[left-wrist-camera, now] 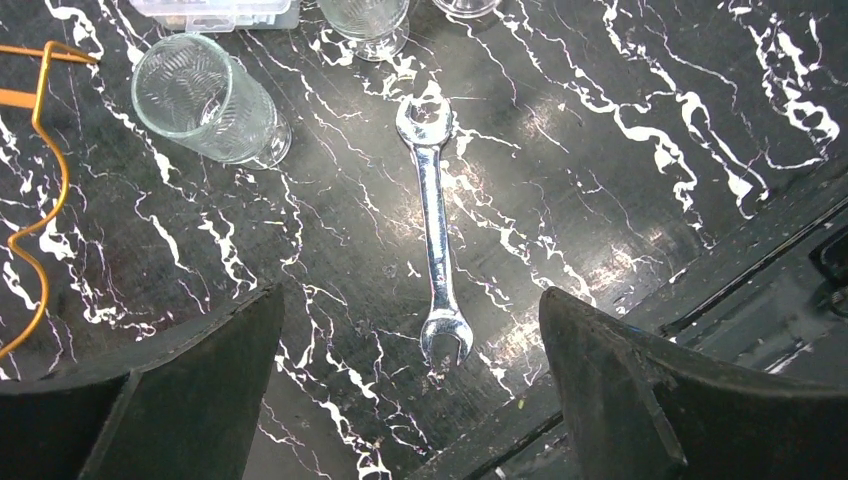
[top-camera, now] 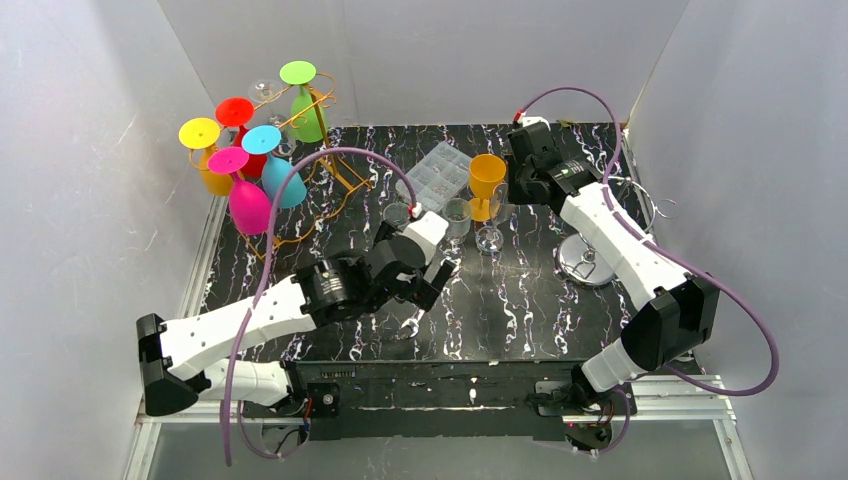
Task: Take the wine glass off the wine glass rack
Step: Place the wine glass at the center of the board.
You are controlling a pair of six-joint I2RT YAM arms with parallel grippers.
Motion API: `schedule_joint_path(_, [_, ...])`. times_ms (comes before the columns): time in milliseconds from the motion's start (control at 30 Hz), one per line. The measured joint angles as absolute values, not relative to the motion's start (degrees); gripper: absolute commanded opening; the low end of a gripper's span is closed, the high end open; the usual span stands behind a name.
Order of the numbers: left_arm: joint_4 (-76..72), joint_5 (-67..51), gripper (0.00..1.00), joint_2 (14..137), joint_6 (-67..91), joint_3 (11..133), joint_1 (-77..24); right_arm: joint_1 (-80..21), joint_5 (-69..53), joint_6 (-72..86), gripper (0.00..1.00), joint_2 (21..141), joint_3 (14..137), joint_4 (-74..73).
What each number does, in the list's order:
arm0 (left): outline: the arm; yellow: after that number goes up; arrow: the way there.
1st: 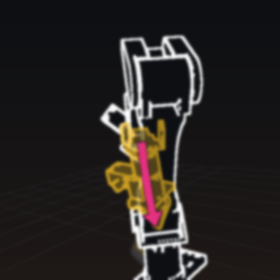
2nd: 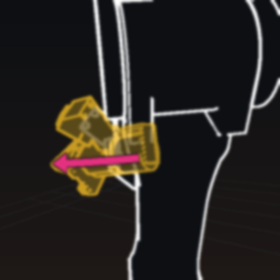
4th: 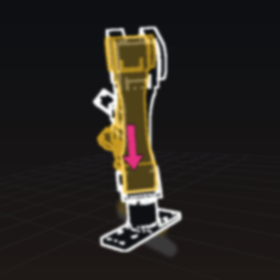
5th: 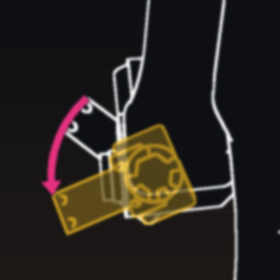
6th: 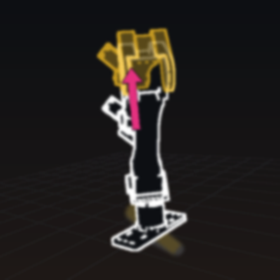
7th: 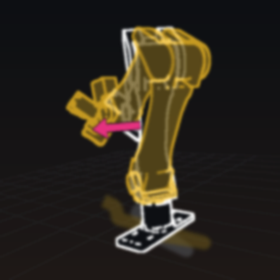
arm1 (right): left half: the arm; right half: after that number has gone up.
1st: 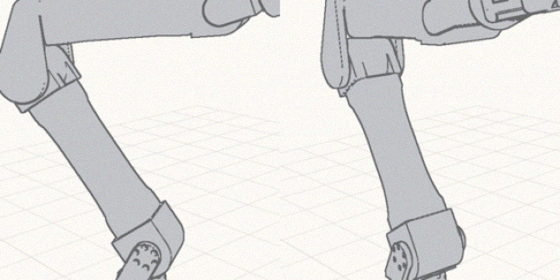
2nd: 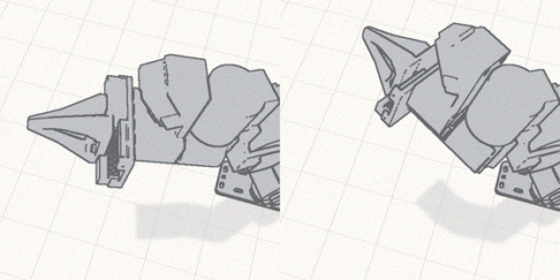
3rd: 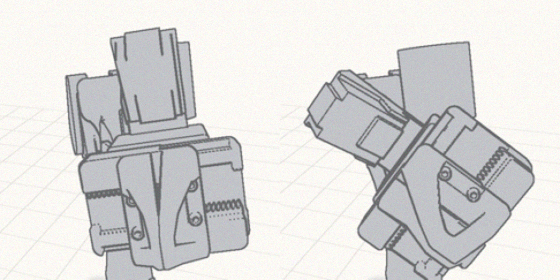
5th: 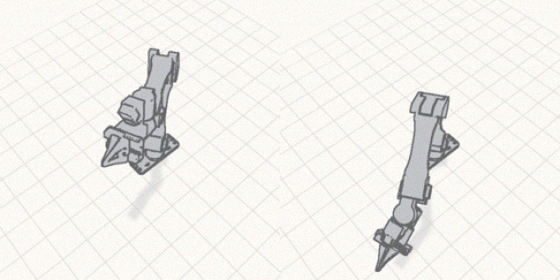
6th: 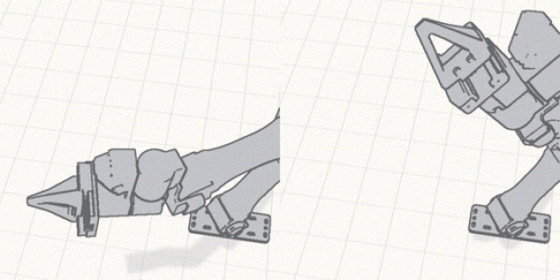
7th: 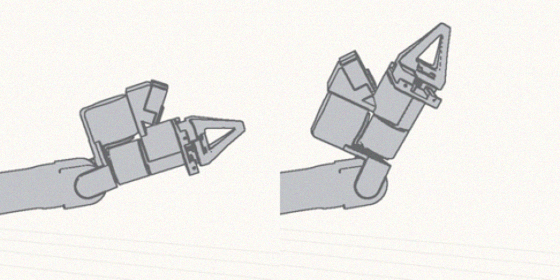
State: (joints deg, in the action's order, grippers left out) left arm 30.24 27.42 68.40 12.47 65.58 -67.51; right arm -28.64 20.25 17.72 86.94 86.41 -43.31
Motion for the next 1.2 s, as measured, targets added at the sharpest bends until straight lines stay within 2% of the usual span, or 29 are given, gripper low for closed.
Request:
schedule_joint_path(300, [34.22,23.86,0.98,67.61,14.87,68.18,-63.53,-29.06,20.25,17.74,0.17,88.36,86.41,-43.35])
schedule_joint_path(633, [37.19,21.82,0.98,67.61,15.70,70.26,-61.63,-30.00,20.38,17.78,0.34,88.92,86.46,-43.35])
schedule_joint_path(867, [38.20,21.23,0.98,67.61,15.97,71.20,-60.80,-30.20,20.45,17.82,0.39,89.97,87.48,-43.97])
schedule_joint_path(933, [38.50,20.84,0.98,67.61,16.14,71.48,-60.45,-30.22,20.47,17.89,0.43,90.06,88.36,-44.29])
schedule_joint_path(1067, [40.64,19.33,0.98,68.01,16.97,74.52,-58.83,-30.41,20.56,18.48,0.61,90.11,92.14,-47.37])
schedule_joint_path(1200, [43.38,17.82,0.98,69.30,18.00,80.29,-56.75,-30.46,21.02,19.09,0.73,90.11,96.53,-50.54])
